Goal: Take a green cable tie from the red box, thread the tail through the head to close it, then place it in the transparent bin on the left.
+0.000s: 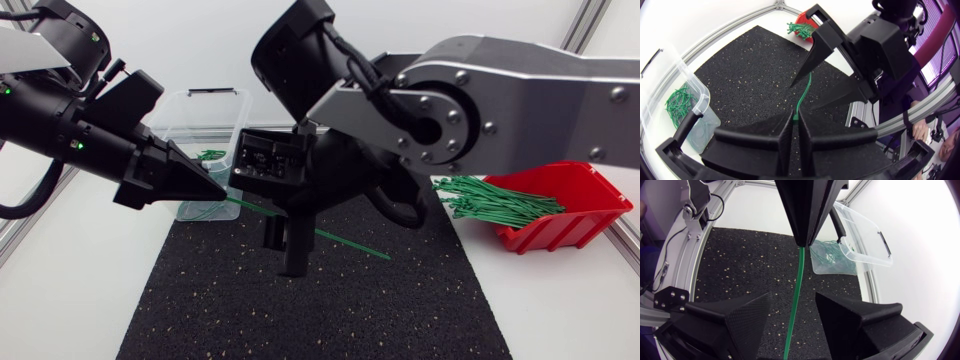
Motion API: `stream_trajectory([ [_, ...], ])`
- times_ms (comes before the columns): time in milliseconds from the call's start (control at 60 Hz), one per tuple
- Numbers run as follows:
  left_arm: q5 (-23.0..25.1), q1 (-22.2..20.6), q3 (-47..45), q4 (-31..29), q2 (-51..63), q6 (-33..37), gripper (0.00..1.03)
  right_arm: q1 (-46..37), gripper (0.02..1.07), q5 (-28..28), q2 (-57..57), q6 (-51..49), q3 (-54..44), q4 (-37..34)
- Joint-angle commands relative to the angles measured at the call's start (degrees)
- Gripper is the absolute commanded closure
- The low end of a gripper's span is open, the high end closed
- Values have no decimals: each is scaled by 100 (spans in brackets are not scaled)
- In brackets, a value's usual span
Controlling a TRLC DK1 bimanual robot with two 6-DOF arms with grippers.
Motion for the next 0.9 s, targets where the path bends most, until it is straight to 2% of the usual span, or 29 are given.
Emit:
stream_trajectory([
  [0, -81, -72, -138, -159, -80, 370, 99, -122, 44, -313, 129, 125, 241, -303],
  [350, -134, -441, -323, -238, -388, 791, 99, -456, 49, -1614, 648, 195, 725, -1155],
  [400, -160, -458, -340, -238, -379, 827, 99, -491, 56, -1737, 665, 186, 769, -1217],
  [500, -336, -546, -402, -220, -353, 879, 99, -553, 64, -1887, 657, 186, 848, -1331],
  [583, -388, -538, -419, -211, -361, 932, 99, -632, 67, -1957, 657, 169, 900, -1428],
  [650, -388, -529, -428, -220, -370, 967, 99, -667, 72, -2054, 657, 169, 909, -1472],
  [783, -388, -555, -437, -211, -361, 967, 99, -685, 88, -2185, 674, 142, 856, -1507],
  [883, -388, -573, -437, -203, -361, 958, 99, -641, 89, -2203, 701, 125, 848, -1568],
])
